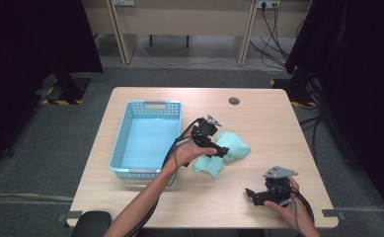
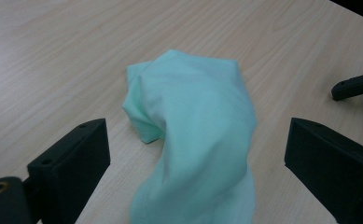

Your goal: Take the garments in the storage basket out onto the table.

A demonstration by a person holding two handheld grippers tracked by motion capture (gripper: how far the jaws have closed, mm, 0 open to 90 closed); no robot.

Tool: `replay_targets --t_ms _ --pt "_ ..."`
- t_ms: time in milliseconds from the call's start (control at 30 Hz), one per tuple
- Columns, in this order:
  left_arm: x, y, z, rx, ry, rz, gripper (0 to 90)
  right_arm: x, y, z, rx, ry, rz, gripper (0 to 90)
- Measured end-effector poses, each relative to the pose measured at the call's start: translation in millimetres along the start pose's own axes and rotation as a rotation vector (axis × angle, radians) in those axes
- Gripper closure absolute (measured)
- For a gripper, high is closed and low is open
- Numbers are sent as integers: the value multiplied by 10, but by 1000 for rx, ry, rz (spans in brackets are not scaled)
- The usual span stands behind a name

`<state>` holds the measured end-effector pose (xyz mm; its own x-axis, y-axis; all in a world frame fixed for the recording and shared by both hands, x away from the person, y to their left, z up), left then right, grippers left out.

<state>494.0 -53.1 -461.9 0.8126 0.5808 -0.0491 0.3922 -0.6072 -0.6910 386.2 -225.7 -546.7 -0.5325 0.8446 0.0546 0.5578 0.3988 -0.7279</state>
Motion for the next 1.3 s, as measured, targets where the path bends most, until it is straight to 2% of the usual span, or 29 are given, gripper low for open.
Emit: replay_targets --t_ms 433,933,1300 --pt "81 -161 -2 -36 -18 -14 63 1 -1 1 1 0 0 3" --pt "89 -276 5 -68 -30 -6 63 0 0 1 0 0 0 3" --pt "153 -448 47 -110 -47 -14 63 0 0 1 0 0 0 3"
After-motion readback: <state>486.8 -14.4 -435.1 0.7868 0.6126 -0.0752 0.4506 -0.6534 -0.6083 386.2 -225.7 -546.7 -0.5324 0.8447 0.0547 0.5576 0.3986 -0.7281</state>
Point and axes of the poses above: each handheld gripper's, and its own axes: y roughly forward along the jaws, z roughly out of its underside, x roughly to its left, the point moved 9 cm from there along y, roughly forward along the jaws, and after that the axes turned 5 degrees about y, right-handed, at the moved point
